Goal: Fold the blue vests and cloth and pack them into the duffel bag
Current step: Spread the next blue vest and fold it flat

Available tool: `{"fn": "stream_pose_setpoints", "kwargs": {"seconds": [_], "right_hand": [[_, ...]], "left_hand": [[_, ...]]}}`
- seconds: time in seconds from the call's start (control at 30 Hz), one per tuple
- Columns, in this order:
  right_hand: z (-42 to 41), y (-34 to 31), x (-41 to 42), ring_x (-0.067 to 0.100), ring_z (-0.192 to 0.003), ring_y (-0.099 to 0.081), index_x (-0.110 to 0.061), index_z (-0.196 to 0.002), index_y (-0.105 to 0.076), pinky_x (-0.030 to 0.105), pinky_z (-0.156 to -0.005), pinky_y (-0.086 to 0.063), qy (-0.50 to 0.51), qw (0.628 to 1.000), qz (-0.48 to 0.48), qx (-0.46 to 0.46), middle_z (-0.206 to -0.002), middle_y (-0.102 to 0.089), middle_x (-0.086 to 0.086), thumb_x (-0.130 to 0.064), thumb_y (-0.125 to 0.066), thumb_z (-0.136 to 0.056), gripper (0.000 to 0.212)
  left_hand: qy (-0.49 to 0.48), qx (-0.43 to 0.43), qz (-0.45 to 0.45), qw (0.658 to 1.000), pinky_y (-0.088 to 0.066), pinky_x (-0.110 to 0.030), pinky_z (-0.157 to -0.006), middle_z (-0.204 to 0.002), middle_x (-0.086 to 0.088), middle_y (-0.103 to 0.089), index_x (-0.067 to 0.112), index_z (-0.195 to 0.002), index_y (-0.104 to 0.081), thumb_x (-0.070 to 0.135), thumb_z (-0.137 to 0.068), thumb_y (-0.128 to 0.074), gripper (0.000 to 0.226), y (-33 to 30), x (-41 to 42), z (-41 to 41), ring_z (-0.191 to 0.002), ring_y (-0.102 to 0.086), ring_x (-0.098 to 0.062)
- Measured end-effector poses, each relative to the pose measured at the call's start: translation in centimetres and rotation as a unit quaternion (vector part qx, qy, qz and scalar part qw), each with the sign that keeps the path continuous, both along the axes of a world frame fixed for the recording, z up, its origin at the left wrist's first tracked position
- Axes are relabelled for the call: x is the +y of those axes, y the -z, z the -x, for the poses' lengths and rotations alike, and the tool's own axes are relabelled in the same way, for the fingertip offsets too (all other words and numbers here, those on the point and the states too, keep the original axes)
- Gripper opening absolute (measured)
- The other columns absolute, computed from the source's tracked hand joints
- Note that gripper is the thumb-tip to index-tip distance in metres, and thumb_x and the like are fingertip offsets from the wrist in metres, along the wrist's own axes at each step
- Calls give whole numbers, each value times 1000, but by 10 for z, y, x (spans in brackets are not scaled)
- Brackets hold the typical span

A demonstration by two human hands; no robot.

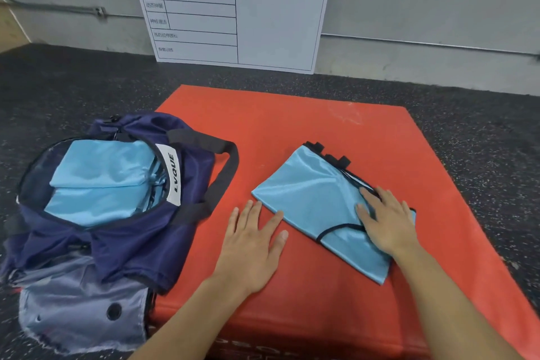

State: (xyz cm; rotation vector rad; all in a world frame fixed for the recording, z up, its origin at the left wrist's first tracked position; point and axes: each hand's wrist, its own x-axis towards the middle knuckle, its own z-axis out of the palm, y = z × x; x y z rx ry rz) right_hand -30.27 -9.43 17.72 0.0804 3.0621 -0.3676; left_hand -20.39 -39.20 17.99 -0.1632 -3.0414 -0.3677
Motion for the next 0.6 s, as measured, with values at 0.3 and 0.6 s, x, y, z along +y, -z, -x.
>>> {"fn": "stream_pose_setpoints", "kwargs": {"seconds": [0.3, 0.6], "right_hand": [[-53, -9, 2, 19, -152, -27, -33, -158, -32, 42, -124, -21, -7, 998, -60, 0, -165, -31, -1, -56, -24, -105, 59], [-134, -19, 2, 10, -151, -27, -40, -158, -28, 34, -125, -13, -86, 996, -4, 7, -160, -41, -6, -79, -9, -90, 81]], "left_hand": [[35, 15, -1, 999, 6, -43, -122, -165, -5, -26, 40, -156, -28, 67, -93, 4, 76, 2, 11, -8, -156, -11, -19], [106, 33, 20, 994, -6, -39, -120, -160, 4, -38, 33, -153, -40, 57, -103, -25, 58, 1, -2, -33, -151, -26, -13]]}}
